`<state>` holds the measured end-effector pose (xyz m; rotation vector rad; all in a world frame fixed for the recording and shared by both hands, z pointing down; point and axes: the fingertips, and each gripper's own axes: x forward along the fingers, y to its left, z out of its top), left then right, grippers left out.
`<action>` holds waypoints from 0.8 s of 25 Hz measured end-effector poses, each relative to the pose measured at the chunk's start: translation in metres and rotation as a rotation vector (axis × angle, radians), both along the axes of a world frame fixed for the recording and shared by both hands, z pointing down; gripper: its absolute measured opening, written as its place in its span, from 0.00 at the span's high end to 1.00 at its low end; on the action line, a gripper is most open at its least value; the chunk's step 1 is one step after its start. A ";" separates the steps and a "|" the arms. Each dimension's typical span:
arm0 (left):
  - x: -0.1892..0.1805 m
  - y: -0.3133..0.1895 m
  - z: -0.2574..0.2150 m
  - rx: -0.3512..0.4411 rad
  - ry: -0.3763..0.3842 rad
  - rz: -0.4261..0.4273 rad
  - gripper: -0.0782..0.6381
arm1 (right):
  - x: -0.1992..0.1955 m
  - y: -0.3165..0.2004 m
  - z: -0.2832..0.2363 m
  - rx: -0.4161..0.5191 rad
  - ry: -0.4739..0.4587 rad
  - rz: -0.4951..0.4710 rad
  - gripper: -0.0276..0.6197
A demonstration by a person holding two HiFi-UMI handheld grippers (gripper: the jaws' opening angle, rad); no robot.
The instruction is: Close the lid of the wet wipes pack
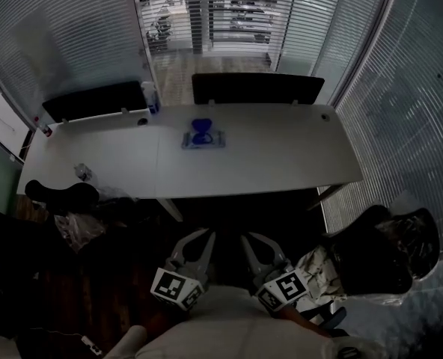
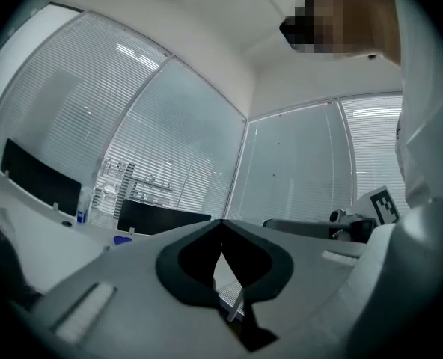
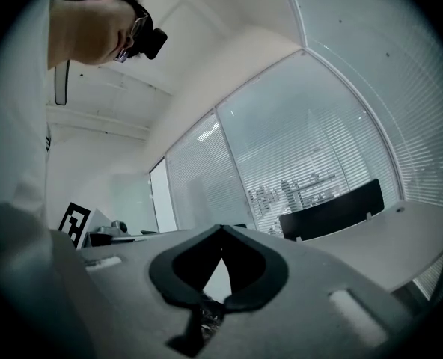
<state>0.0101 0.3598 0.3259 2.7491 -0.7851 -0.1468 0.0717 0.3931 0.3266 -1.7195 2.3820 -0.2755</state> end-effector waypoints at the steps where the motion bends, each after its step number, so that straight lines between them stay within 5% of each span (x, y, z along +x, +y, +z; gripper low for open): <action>1: 0.000 -0.008 0.002 -0.004 0.000 -0.002 0.89 | 0.000 -0.008 0.002 -0.006 0.000 -0.003 0.96; 20: -0.017 -0.240 0.009 -0.040 0.025 -0.018 0.89 | -0.016 -0.238 0.002 -0.057 0.059 -0.024 0.96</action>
